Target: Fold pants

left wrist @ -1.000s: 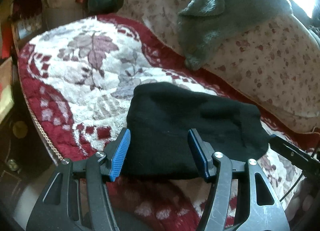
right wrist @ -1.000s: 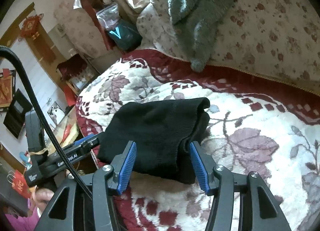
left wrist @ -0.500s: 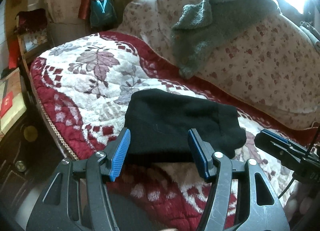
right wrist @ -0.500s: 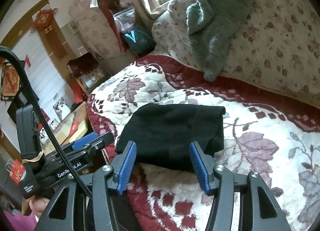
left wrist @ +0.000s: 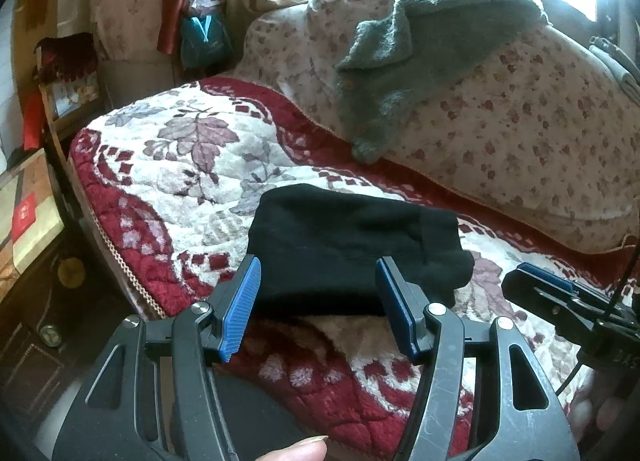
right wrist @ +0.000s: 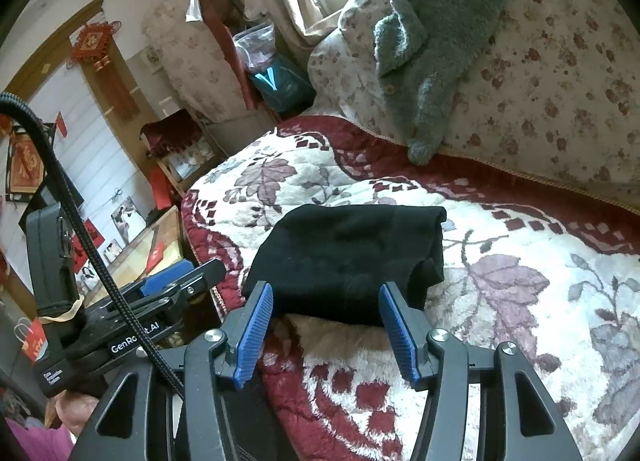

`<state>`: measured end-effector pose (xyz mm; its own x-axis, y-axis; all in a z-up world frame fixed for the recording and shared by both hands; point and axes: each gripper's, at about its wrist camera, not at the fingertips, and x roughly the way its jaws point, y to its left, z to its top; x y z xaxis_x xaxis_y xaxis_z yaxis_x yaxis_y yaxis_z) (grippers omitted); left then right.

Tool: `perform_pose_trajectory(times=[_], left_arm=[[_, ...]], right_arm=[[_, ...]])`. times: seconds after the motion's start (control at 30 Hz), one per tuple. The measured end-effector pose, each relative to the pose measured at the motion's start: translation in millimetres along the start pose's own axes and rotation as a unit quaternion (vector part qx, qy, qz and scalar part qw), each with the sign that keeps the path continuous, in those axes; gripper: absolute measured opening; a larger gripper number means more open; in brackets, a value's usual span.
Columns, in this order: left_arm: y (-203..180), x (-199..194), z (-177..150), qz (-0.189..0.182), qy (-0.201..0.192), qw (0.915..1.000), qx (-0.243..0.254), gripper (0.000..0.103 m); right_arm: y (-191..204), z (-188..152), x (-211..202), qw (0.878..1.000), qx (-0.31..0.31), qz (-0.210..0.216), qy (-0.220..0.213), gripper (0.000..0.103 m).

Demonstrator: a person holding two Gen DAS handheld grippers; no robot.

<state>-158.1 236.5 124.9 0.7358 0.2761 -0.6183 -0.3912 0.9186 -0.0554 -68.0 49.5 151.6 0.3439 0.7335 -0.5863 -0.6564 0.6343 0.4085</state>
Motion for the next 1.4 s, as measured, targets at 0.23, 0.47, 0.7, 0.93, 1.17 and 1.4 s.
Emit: perform_pose_trajectory(times=[0.23, 0.47, 0.7, 0.93, 1.17, 1.4], left_arm=[[-3.4, -3.9, -2.1, -0.002, -0.002, 1.0000, 0.003, 0.060], [-5.3, -5.9, -3.4, 0.001, -0.002, 1.0000, 0.001, 0.060], [-4.9, -2.5, -3.8, -0.001, 0.003, 1.0000, -0.001, 0.060], [-2.4, 0.0, -3.8, -0.001, 0.004, 1.0000, -0.002, 0.060], [1.8, 3.5, -5.0, -0.001, 0.007, 1.0000, -0.004, 0.060], [3.6, 4.9, -5.0, -0.001, 0.007, 0.9999, -0.007, 0.060]], right_arm=[[1.6, -3.4, -2.9, 1.000, 0.002, 0.004, 0.000, 0.054], [0.9, -4.8, -3.6, 1.000, 0.002, 0.004, -0.001, 0.054], [0.8, -5.6, -3.2, 1.000, 0.006, 0.005, 0.002, 0.054], [0.7, -5.0, -1.2, 1.000, 0.005, 0.004, 0.004, 0.054], [0.9, -6.8, 4.2, 1.000, 0.004, 0.005, 0.011, 0.054], [1.3, -7.1, 7.1, 1.000, 0.004, 0.006, 0.014, 0.054]])
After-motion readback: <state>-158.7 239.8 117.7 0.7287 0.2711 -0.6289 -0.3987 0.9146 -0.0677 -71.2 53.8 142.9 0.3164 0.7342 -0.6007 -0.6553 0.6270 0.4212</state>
